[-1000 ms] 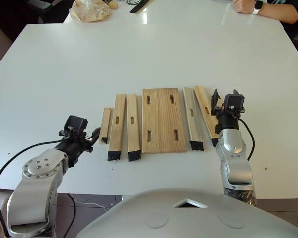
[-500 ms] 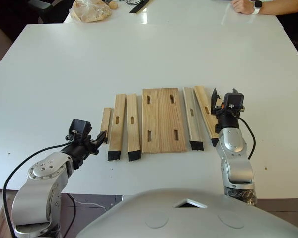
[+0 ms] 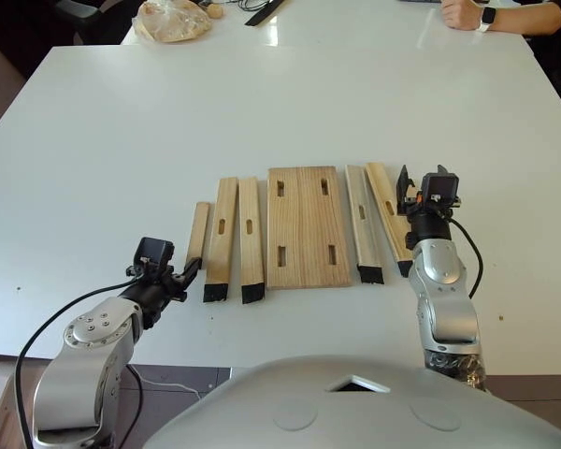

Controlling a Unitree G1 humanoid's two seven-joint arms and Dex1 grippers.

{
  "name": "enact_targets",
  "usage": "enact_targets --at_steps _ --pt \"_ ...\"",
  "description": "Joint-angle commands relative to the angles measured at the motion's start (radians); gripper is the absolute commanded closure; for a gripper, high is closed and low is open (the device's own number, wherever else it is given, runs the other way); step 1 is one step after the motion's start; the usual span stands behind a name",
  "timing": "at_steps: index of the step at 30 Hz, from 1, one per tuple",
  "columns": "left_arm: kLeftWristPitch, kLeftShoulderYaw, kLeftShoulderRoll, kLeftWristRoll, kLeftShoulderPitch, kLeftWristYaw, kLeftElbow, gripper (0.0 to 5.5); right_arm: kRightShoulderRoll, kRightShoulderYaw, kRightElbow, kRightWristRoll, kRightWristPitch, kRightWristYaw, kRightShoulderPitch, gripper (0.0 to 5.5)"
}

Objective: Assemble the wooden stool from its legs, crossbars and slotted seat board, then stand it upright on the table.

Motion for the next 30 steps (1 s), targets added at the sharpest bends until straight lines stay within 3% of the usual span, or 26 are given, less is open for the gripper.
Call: enact_targets --at_steps 1,12,17,30 --pt "0.021 0.006 0.038 0.001 -0.031 -0.008 0.062 2.77 0.003 -0.005 -0.001 0.000 0.013 -0.001 -0.001 2.39" --pt "0.194 0.085 0.108 -0.133 -0.239 -0.068 -0.001 2.77 0.022 0.001 -0.001 -0.008 0.006 -0.018 0.013 2.39" --pt "0.153 0.086 0.115 -0.101 -0.282 -0.040 0.106 2.77 0.019 0.000 0.003 -0.008 0.008 -0.011 0.006 2.39" --pt "0.198 0.065 0.006 -0.144 -0.229 -0.009 0.120 2.77 -0.005 -0.001 0.012 -0.005 0.016 0.021 -0.008 2.39"
